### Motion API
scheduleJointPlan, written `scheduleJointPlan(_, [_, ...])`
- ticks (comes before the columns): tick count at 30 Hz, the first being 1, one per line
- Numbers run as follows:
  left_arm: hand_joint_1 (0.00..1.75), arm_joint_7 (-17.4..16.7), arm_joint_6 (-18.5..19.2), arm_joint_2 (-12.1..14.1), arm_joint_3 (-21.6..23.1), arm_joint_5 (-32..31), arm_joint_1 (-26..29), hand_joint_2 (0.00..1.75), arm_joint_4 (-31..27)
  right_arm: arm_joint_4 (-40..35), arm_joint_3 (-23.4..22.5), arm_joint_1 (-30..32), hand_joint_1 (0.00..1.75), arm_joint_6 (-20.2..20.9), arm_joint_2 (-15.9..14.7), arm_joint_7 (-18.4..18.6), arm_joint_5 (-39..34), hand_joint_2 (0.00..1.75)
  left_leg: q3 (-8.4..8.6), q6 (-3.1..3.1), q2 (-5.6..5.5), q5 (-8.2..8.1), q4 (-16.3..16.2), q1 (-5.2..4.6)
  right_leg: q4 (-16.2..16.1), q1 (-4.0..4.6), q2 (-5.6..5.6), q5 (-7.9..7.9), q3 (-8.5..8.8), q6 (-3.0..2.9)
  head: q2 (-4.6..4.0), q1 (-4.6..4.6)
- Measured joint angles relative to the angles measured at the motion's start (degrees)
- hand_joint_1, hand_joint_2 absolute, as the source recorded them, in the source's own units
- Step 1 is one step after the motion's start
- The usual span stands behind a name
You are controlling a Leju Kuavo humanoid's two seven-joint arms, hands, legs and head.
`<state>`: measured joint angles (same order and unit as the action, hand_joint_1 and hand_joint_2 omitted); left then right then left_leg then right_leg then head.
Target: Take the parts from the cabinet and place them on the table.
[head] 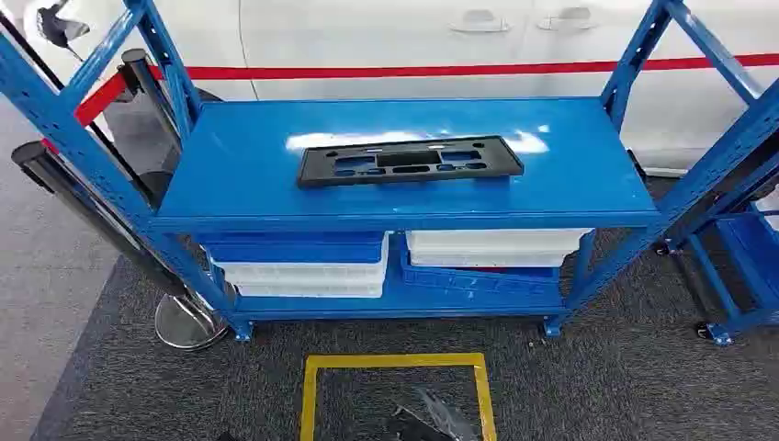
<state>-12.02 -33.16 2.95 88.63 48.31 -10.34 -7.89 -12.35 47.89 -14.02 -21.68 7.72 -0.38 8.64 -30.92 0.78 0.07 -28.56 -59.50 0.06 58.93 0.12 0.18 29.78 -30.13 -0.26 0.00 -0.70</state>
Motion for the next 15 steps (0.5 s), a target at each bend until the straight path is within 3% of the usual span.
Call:
scheduleJointPlan(2, [0.00, 0.31, 0.02, 0.02, 0.00, 0.46, 0.02, 1.75, 0.00, -1.01, 0.00, -1.44, 0.00, -0.48, 1.14, -2.68, 1.42, 1.75, 0.01, 0.00, 0.00, 0.00, 0.00, 0.00, 0.00, 0.01, -0.01, 0.00, 0.01, 0.00, 0.00, 0.00])
scheduleJointPlan(3, [0.00, 0.30, 0.22, 0.07, 0.00, 0.63, 0.10, 1.75, 0.00, -4.82, 0.24, -4.00, 0.00, -3.29, 3.32, -9.77, 6.70, 1.75, -0.01, -0.06, 0.00, 0.04, 0.00, 0.02, 0.01, 0.04, -0.01, 0.00, -0.01, -0.01, 0.00, 0.00])
scheduleJointPlan(4, [0.00, 0.24, 0.59, 0.07, 0.00, 0.59, 0.07, 1.75, 0.00, -9.06, 0.57, -5.84, 0.00, -5.13, 4.41, -13.14, 11.50, 1.75, 0.00, -0.06, -0.02, 0.04, 0.00, 0.03, 0.02, 0.05, -0.01, 0.00, -0.01, -0.01, 0.00, 0.00])
scheduleJointPlan(5, [0.00, 0.81, 0.66, 0.11, 0.00, 0.48, 0.09, 1.75, 0.02, -23.12, 0.57, -5.98, 0.00, -8.02, 4.09, -13.91, 24.48, 1.75, -0.02, -0.06, -0.01, 0.04, 0.00, 0.10, 0.02, 0.05, 0.01, 0.00, -0.04, -0.01, 0.00, 0.00])
scheduleJointPlan(8, [0.00, 1.42, 0.66, 0.11, 0.00, 0.46, 0.11, 1.75, 0.02, -32.01, 0.55, -5.68, 0.00, -8.68, 3.30, -13.78, 28.48, 1.75, -0.02, -0.06, -0.05, 0.04, 0.00, 0.10, 0.01, 0.05, -0.03, 0.00, -0.03, -0.01, 0.00, 0.00])
scheduleJointPlan(12, [0.00, 3.45, 1.22, 0.09, 0.00, -3.28, 0.37, 1.75, 0.02, -43.85, -0.09, -4.73, 0.00, -12.93, 1.73, -12.04, 35.47, 1.75, -0.04, -0.06, -0.04, 0.04, 0.00, 0.09, -0.01, 0.04, 0.01, 0.00, -0.04, -0.01, 0.00, 0.00])
scheduleJointPlan(13, [0.00, 3.45, 1.05, -0.10, 0.00, -4.90, 0.40, 1.75, 0.02, -45.54, -0.28, -4.58, 0.00, -13.61, 1.55, -11.04, 36.92, 1.75, -0.03, -0.05, -0.02, 0.03, 0.00, 0.09, -0.04, 0.03, 0.00, 0.00, -0.03, 0.00, 0.00, 0.00])
scheduleJointPlan(15, [0.00, 1.48, -1.49, -3.16, 0.04, -14.51, 1.59, 1.75, 0.26, -50.32, -2.26, -2.17, 0.00, -15.54, 1.00, -6.49, 43.57, 1.75, -0.01, 0.00, -0.08, 0.00, 0.00, 0.02, -0.13, -0.16, -0.05, 0.01, 0.05, 0.00, 0.00, 0.02])
